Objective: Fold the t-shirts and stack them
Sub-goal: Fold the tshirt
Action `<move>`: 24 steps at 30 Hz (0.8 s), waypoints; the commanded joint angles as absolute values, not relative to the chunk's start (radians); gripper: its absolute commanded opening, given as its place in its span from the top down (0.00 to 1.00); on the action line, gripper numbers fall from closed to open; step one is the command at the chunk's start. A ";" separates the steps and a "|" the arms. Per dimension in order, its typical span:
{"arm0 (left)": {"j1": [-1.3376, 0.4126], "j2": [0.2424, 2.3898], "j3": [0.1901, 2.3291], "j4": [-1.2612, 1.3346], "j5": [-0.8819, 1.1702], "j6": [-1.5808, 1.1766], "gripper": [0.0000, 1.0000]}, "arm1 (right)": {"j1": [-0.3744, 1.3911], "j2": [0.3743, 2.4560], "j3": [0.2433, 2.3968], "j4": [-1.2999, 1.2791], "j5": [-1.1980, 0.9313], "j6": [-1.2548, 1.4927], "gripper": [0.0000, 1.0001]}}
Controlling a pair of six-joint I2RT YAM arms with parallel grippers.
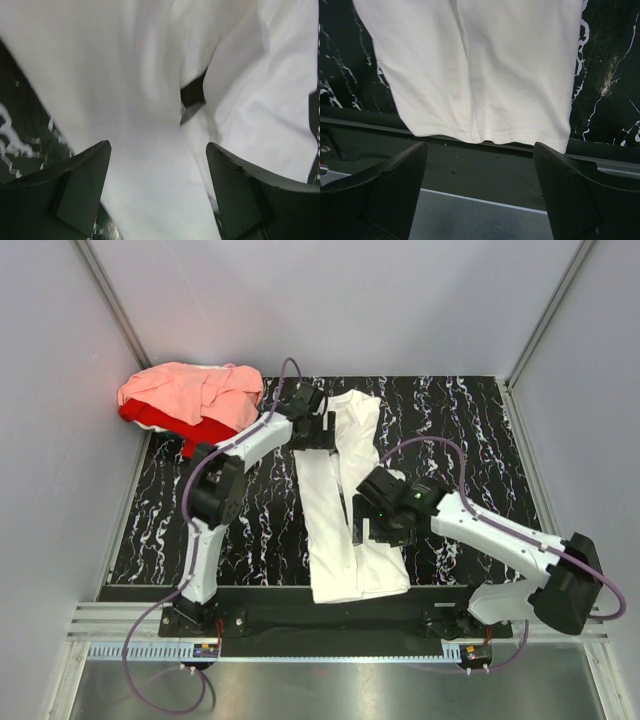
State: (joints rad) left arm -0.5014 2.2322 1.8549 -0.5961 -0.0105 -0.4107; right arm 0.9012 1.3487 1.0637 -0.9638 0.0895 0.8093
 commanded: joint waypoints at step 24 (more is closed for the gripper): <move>-0.370 2.759 2.491 -0.494 0.296 -0.609 0.27 | 0.476 1.485 1.106 -0.770 -0.044 0.592 0.22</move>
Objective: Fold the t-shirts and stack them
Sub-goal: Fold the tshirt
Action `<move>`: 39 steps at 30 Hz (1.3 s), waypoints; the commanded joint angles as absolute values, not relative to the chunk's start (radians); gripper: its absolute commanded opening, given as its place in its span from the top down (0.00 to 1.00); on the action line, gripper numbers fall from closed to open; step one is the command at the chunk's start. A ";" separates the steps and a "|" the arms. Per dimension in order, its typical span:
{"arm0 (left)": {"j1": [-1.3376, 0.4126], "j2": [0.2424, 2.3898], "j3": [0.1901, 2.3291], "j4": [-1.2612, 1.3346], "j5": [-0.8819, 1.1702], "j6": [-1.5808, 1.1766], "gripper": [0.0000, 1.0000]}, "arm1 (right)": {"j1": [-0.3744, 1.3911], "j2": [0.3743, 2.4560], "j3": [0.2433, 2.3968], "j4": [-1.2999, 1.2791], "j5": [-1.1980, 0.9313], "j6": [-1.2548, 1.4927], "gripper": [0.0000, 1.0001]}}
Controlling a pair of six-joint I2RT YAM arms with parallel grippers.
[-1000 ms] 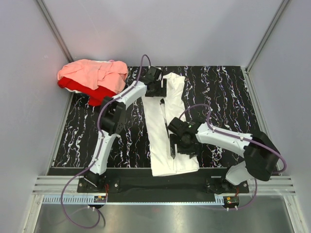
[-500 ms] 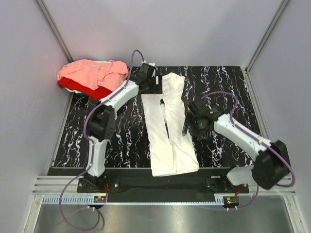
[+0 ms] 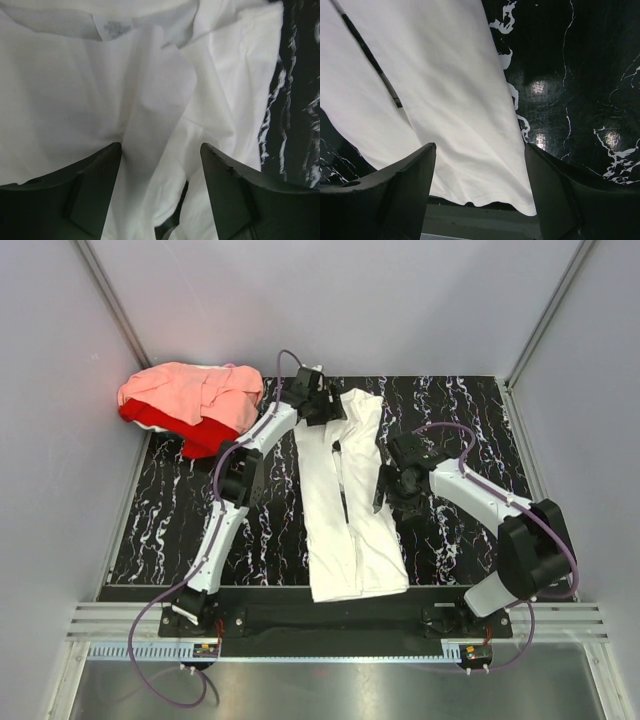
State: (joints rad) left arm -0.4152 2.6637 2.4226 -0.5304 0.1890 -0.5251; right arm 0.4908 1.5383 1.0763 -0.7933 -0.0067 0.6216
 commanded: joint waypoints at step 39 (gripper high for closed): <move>-0.666 1.302 0.833 -0.371 0.057 -0.756 0.06 | 0.426 1.275 0.554 -0.552 -0.258 0.793 0.56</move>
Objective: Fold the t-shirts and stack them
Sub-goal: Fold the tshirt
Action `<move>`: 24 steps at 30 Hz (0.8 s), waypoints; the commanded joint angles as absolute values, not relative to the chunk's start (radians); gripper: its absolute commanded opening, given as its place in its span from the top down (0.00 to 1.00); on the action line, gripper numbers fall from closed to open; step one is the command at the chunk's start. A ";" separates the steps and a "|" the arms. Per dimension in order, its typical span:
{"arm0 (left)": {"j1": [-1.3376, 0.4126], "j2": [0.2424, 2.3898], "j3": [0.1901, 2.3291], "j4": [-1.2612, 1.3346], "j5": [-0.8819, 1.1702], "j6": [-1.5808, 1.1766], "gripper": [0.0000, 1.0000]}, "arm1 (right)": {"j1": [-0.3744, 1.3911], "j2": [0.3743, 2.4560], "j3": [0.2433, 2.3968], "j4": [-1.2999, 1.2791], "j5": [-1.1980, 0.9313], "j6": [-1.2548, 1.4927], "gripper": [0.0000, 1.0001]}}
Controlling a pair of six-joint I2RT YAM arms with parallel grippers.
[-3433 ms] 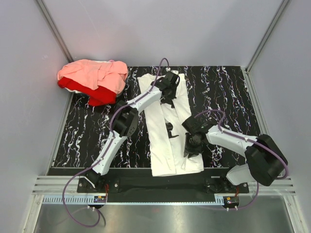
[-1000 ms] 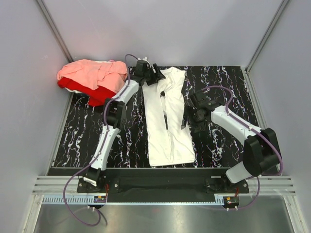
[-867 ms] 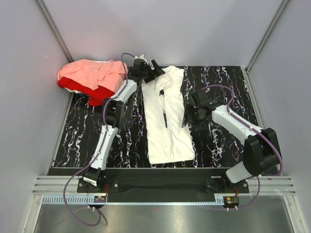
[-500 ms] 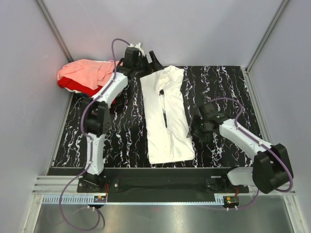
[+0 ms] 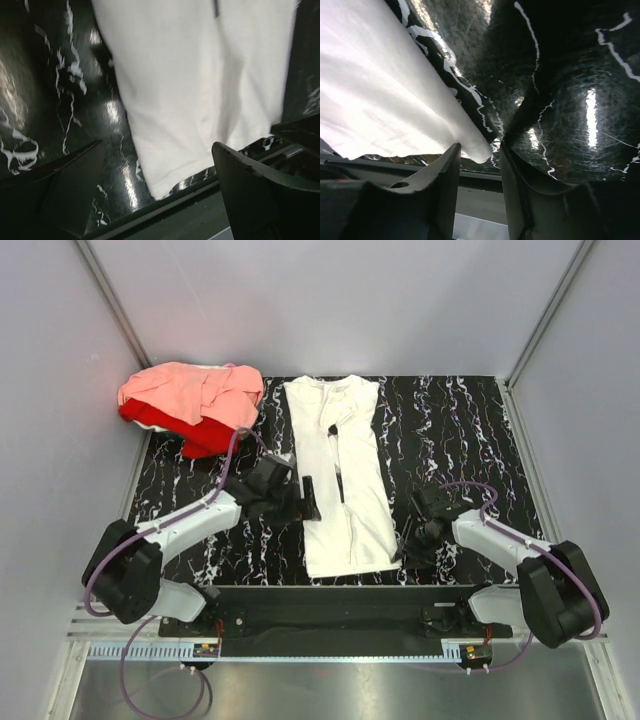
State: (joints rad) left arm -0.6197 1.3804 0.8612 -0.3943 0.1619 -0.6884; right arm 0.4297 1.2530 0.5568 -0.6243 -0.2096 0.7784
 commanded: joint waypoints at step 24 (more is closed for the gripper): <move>-0.945 1.187 0.480 -0.242 -0.041 -1.100 0.33 | 0.428 1.312 0.571 -0.542 -0.253 0.765 0.95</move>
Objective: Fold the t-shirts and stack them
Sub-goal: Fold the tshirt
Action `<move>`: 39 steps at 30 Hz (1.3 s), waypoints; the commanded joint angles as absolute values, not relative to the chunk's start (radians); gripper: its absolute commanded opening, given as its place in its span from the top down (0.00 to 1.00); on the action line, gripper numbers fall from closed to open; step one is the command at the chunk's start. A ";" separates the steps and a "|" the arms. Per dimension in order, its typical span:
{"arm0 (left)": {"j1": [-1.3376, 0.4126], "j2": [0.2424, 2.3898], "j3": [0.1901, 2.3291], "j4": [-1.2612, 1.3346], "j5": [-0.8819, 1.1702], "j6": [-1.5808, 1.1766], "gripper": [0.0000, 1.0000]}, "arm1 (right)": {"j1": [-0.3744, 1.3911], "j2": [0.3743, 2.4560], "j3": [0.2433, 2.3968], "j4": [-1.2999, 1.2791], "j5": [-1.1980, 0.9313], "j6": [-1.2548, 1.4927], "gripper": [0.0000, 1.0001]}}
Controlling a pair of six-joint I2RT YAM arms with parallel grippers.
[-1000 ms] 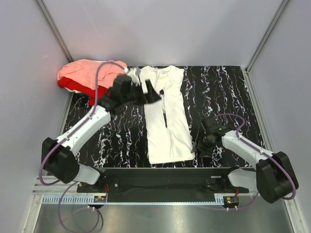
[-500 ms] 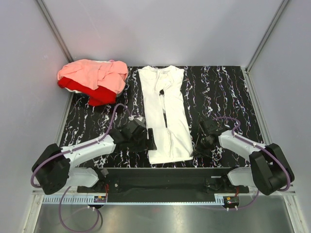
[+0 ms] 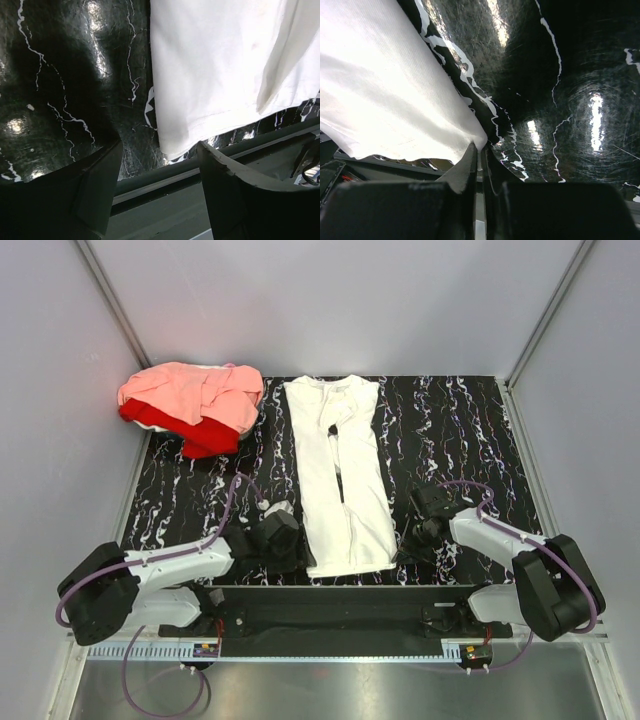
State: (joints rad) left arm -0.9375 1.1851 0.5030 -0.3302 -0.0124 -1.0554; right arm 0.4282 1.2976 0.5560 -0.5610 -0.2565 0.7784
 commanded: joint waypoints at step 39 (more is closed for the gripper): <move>-1.173 0.962 0.635 -0.572 -0.204 -1.244 1.00 | 0.499 0.781 0.544 -0.822 -0.344 0.923 1.00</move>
State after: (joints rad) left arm -1.1679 0.9920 0.5724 -0.5060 -0.1425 -1.2285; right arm 0.4892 0.7879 0.5030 -0.7799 -0.3344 0.8902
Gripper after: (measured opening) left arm 0.024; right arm 0.084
